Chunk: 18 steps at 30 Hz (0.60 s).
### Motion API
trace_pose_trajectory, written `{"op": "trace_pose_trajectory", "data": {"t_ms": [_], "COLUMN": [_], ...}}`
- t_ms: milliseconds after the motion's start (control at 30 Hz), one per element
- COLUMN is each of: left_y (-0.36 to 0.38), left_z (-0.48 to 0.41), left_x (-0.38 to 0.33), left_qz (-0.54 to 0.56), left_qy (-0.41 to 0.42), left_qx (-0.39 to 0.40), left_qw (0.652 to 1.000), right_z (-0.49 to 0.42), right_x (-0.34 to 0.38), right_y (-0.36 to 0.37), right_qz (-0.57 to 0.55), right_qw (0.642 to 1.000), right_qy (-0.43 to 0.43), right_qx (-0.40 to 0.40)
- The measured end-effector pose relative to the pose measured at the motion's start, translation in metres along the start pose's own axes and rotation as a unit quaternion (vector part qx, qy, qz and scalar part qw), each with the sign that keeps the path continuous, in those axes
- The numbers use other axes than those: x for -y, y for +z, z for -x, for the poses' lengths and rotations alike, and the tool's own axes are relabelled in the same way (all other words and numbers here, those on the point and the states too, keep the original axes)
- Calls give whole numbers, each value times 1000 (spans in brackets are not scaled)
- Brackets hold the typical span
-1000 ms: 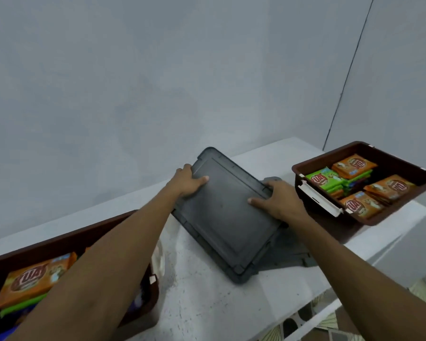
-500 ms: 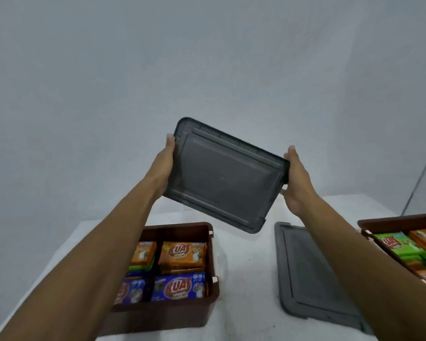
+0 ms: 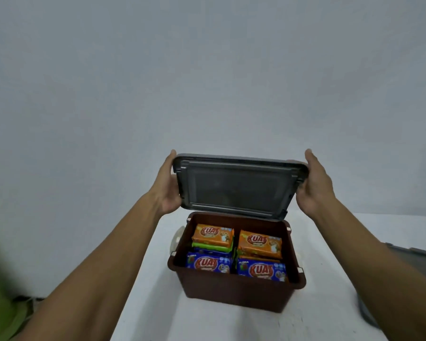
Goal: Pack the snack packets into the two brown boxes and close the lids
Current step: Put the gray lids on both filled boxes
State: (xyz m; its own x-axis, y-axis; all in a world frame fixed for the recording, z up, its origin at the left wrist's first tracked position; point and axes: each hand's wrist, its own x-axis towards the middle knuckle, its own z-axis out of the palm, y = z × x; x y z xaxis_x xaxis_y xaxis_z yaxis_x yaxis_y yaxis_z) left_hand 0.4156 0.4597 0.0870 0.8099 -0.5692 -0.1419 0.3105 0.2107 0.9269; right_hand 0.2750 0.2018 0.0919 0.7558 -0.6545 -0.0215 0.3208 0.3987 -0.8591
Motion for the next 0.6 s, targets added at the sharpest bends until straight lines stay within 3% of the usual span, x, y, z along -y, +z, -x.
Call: {"op": "trace_pose_trajectory", "data": {"t_ms": [233,367,600], "left_y": [-15,-37,-52], "left_z": [-2,1,5], "left_x": [18,34,53], "left_qz": [16,61,-47], "left_qy": [85,71,48], "left_qx": [4,35,63], "left_qw": [996,995,996], "right_z": [21,38,54], "right_x": [-7,-8,-31], "right_y": [0,-15,-39], "right_qz": [63,123,227], "right_qw": [998,992,972], "right_qy": [-8,8,31], "right_qx": [9,36,49]}}
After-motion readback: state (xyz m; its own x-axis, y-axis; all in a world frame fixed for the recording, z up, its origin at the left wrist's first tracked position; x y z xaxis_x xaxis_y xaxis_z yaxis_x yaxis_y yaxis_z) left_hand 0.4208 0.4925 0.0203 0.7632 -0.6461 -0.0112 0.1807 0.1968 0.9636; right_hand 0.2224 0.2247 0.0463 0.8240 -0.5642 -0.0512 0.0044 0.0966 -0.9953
